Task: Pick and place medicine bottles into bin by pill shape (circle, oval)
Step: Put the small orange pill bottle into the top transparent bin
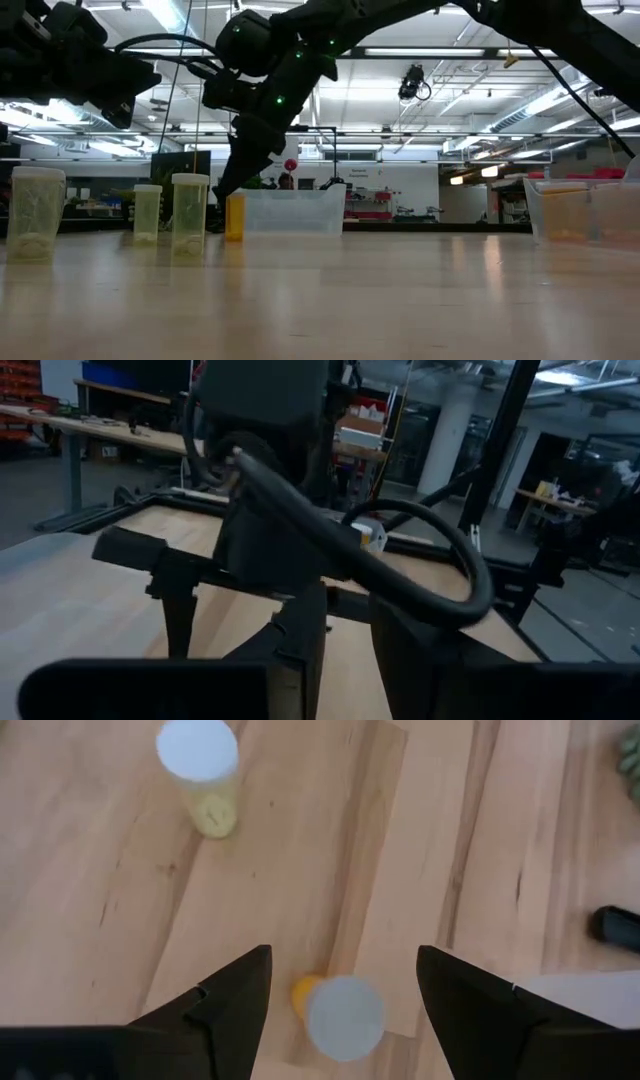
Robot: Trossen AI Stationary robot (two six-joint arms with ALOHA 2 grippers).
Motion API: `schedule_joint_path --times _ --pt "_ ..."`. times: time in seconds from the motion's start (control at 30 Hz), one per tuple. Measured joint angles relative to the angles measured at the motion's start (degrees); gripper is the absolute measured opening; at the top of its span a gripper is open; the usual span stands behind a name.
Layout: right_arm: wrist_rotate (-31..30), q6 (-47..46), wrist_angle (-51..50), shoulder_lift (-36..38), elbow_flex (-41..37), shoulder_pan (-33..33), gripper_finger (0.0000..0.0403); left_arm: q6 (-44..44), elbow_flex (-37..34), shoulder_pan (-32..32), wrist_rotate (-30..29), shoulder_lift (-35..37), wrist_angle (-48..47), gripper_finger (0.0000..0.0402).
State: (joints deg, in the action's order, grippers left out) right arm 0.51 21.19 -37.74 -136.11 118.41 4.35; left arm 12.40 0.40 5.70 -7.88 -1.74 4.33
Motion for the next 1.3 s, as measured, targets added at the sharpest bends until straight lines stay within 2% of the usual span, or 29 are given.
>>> schedule_joint_path --times 0.33,0.6,1.1,1.3 --pt "0.6 -0.5 -2.0 0.0 0.0 0.7 0.0223 0.0 0.0 0.0 0.0 -0.1 0.1 0.0080" --pt "1.0 -1.3 0.1 0.1 -2.7 0.9 0.0204 0.0 0.0 0.0 0.0 -0.1 0.1 0.0088" --pt "1.0 -2.3 0.4 0.0 -3.4 1.4 0.0136 0.0 0.0 0.0 0.0 -0.1 0.1 0.0080" --pt "1.0 -3.0 -1.4 0.6 -3.4 2.1 0.0131 0.0 0.0 0.0 0.0 -0.1 0.1 0.0087"
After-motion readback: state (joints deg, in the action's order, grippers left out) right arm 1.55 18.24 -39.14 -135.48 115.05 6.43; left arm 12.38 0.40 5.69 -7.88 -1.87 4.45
